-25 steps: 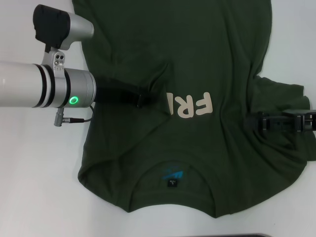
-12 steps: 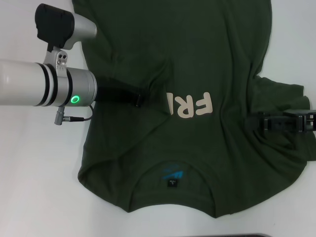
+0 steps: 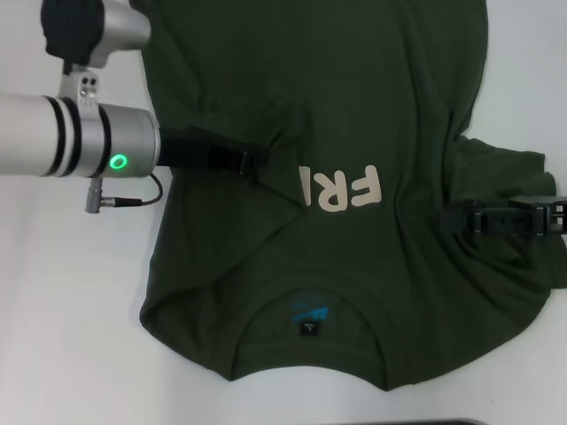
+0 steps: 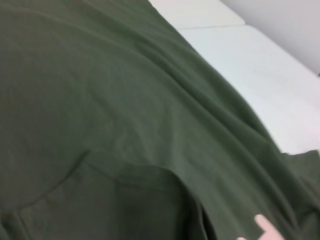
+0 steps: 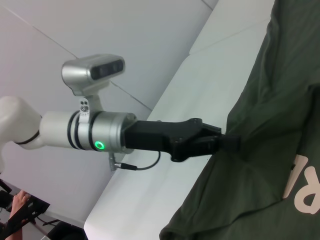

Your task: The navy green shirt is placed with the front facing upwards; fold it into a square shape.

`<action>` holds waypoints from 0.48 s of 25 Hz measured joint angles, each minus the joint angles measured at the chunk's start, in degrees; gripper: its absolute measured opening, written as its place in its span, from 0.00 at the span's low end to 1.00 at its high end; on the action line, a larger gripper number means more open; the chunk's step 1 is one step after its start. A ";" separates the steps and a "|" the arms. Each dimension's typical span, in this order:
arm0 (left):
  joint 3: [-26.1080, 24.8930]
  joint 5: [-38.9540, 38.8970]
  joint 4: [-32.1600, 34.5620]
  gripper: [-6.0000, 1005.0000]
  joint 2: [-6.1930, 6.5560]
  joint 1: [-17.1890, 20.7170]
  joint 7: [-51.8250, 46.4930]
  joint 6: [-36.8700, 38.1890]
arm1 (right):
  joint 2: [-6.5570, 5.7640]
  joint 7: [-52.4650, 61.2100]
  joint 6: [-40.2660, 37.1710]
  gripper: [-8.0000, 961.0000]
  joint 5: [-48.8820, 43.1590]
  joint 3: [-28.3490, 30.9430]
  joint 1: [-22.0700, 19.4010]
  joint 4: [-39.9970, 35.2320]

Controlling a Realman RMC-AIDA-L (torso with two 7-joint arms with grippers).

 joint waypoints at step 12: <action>-0.02 -6.16 4.34 0.01 -0.53 -3.64 -3.13 4.97 | 0.01 0.00 0.04 0.95 -0.10 0.17 0.52 0.12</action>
